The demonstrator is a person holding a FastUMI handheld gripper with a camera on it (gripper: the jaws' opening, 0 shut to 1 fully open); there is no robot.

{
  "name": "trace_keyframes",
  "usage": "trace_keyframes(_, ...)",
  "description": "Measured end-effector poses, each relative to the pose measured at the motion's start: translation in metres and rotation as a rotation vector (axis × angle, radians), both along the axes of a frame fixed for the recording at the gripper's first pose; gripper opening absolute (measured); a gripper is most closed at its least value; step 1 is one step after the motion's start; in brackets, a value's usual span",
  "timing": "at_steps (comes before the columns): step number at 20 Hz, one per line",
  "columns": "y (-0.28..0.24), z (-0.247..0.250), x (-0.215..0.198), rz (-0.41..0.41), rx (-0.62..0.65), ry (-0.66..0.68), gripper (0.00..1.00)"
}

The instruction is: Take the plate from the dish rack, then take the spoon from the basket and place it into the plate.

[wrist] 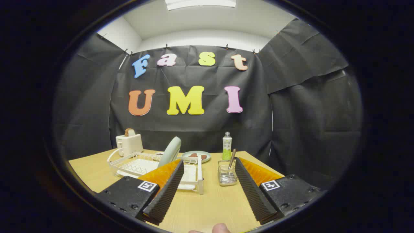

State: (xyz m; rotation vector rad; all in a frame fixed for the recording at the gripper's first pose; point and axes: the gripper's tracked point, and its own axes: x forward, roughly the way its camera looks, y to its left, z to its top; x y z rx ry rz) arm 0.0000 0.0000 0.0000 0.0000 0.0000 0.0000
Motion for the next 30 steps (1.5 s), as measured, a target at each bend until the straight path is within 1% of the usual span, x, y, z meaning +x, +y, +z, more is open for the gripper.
trace_keyframes(5,-0.001,0.001,0.000,0.004,0.020,0.000,1.00)
trace_keyframes(14,0.003,-0.003,0.006,0.013,0.011,0.007,1.00)
trace_keyframes(16,0.007,-0.003,0.010,0.030,0.035,0.012,1.00)
trace_keyframes(20,0.016,0.003,0.026,0.084,0.101,0.010,1.00)
trace_keyframes(23,0.018,0.009,0.042,0.110,0.118,0.013,1.00)
trace_keyframes(27,0.027,0.041,0.068,0.145,0.104,-0.002,1.00)
trace_keyframes(30,0.045,0.065,0.098,0.187,0.104,0.028,1.00)
